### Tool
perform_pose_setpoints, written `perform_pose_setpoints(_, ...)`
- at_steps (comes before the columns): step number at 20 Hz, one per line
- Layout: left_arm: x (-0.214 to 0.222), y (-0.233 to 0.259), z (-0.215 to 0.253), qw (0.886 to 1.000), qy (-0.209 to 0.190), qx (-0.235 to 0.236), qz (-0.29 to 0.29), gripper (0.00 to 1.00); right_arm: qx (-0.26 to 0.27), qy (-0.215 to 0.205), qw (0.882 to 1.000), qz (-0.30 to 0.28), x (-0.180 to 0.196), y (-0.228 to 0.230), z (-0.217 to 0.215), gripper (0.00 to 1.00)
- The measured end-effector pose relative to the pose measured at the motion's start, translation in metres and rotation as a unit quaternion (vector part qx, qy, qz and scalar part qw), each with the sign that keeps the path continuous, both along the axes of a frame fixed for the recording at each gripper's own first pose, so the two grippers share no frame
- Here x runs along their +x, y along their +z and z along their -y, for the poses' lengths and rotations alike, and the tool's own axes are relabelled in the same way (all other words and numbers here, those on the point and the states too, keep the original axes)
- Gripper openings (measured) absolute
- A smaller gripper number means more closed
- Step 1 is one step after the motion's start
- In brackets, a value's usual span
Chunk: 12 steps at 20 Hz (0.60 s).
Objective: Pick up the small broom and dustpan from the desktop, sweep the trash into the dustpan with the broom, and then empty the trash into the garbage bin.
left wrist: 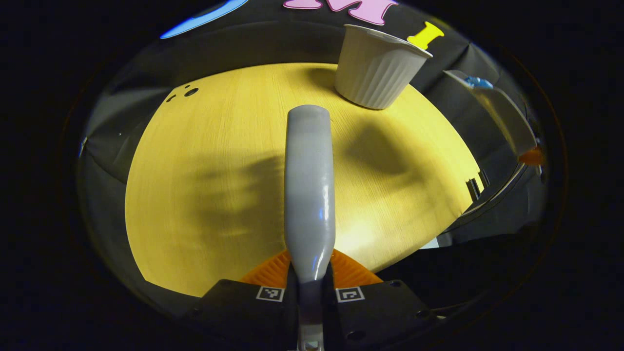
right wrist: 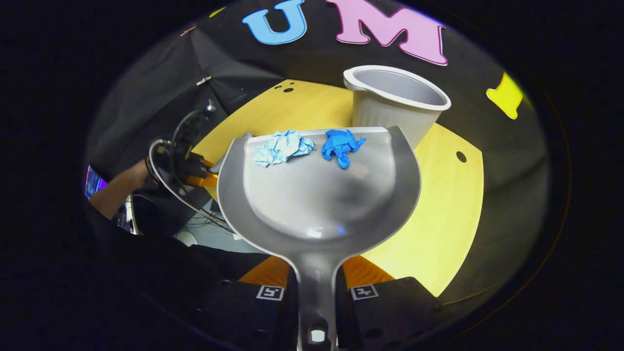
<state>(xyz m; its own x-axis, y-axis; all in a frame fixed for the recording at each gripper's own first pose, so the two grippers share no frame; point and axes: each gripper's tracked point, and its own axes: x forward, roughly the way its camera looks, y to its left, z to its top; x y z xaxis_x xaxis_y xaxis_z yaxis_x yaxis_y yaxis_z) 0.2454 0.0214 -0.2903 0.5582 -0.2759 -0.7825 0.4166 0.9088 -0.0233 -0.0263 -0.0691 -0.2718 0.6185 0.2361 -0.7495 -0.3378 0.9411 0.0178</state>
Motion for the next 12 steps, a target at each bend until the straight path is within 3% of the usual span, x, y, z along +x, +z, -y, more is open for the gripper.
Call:
perform_pose_setpoints(5, 0.005, 0.003, -0.004, 1.0, -0.003, -0.005, 0.004, 0.27, -0.001, -0.028, 0.999, 0.021, 0.006, 0.01, 0.001, 0.34)
perform_pose_setpoints(12, 0.008, 0.002, -0.025, 0.999, 0.042, -0.021, -0.004, 0.24, -0.036, -0.09, 0.993, 0.069, 0.04, 0.021, 0.029, 0.34)
